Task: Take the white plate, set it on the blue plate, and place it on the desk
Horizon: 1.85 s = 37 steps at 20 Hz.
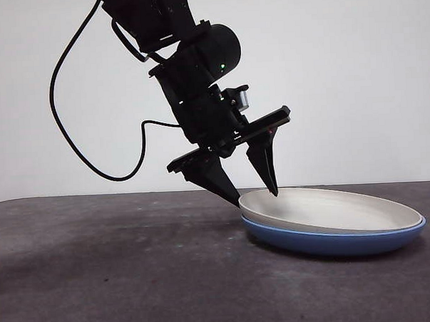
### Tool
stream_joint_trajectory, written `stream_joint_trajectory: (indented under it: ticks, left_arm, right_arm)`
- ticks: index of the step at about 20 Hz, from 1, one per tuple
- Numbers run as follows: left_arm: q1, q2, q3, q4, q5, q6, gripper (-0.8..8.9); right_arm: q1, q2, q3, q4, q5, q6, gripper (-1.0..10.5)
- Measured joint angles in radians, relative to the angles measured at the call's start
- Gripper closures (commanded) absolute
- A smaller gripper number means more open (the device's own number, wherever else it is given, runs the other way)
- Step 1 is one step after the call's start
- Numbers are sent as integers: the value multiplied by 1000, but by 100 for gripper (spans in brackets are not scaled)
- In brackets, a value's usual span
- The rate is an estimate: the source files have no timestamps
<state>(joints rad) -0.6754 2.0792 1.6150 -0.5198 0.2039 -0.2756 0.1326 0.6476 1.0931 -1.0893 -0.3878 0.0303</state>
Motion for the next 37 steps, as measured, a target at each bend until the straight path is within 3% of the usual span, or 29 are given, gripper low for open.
stream_joint_trajectory:
  ticks: [6,11,15,22,29,37]
  left_arm:
    - [14,-168,1,-50,1,29,523]
    - [59,-358,3,-182,0,94,524]
    - [102,-489,2,-282,0,141,524]
    - [132,-709,-290,-262,14,181,524]
    - [130,-977,-583,-214,355,211,533]
    - [130,-994,-588,-208,370,219,533]
  right_arm:
    - [0,0,0,-10,0,0,507]
    - [0,0,0,-23,75,0,507]
    - [0,7,0,-26,77,0,507]
    - [0,30,0,-26,77,0,507]
    - [0,68,0,-36,75,2,507]
    - [0,95,0,-52,76,26,508]
